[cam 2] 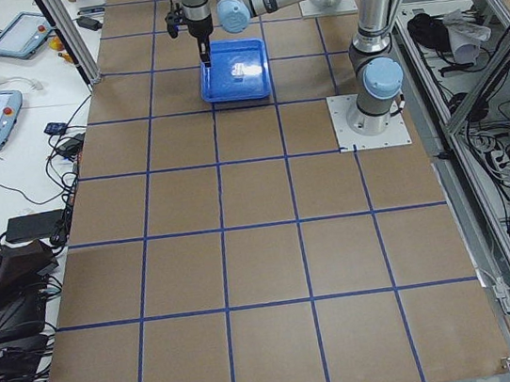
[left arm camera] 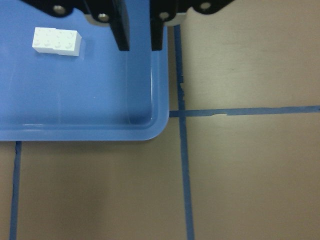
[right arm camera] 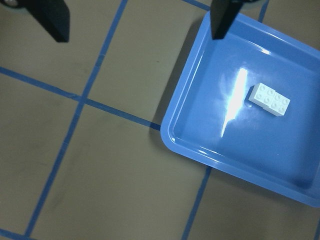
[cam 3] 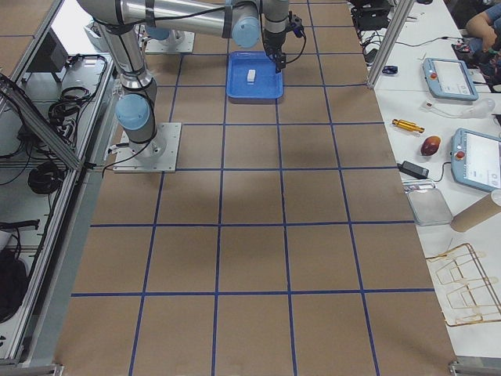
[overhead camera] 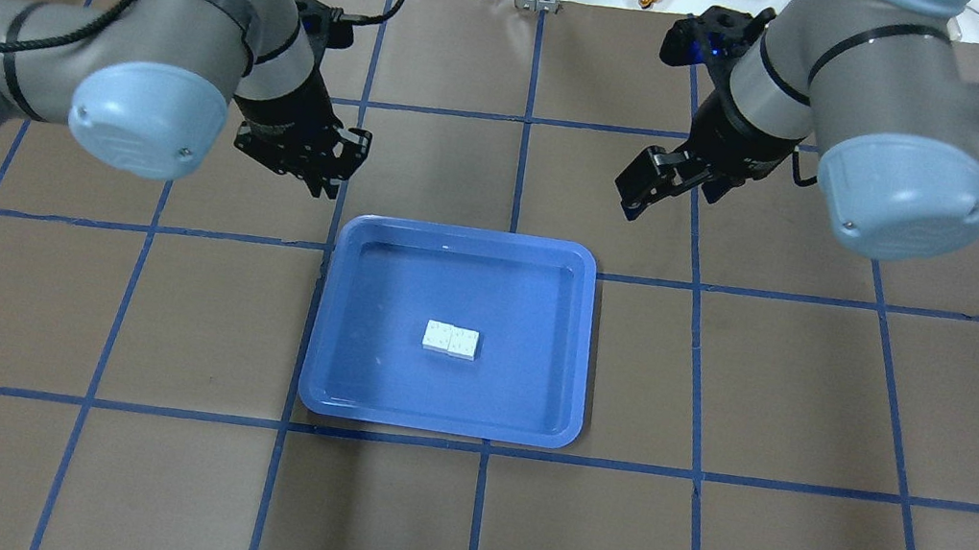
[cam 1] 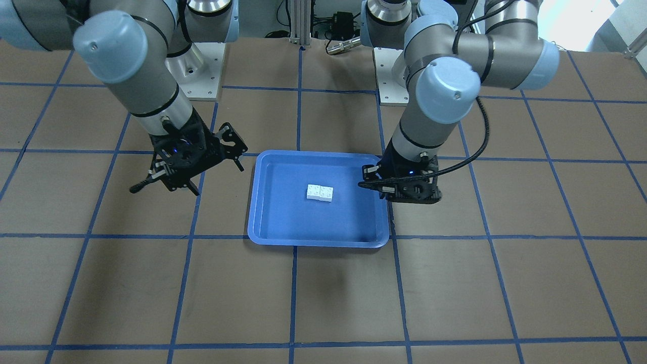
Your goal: Assemble white blocks and place on blue tray
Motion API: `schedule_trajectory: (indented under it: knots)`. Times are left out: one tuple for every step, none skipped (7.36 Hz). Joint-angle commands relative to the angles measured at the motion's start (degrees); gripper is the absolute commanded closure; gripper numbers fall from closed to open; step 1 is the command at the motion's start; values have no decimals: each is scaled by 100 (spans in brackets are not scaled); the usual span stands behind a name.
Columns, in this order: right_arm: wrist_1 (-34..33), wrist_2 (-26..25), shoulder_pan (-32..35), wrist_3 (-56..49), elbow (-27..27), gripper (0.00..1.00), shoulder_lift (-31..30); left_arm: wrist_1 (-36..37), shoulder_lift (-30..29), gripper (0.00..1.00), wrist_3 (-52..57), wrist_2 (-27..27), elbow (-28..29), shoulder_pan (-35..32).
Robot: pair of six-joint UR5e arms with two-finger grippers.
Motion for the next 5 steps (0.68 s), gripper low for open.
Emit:
schedule_trajectory:
  knots:
    - [992,-743,20,965,-30,0,-371,-787,445,0,183,41,447,492]
    - [1023,-666,-23,1136,-4,0,-433,-843,639,0,245,67,640,572]
    - [1101,-735,-32,1208,-21,0,-433,-921,824,0,237,67,746,547]
    - [1033,-762,20,1226,-13,0,-424,-914,913,0,167,41,765,486]
    - [1006,-692,-101,1235,-30,0,-407,-913,896,0,167,23,756,468]
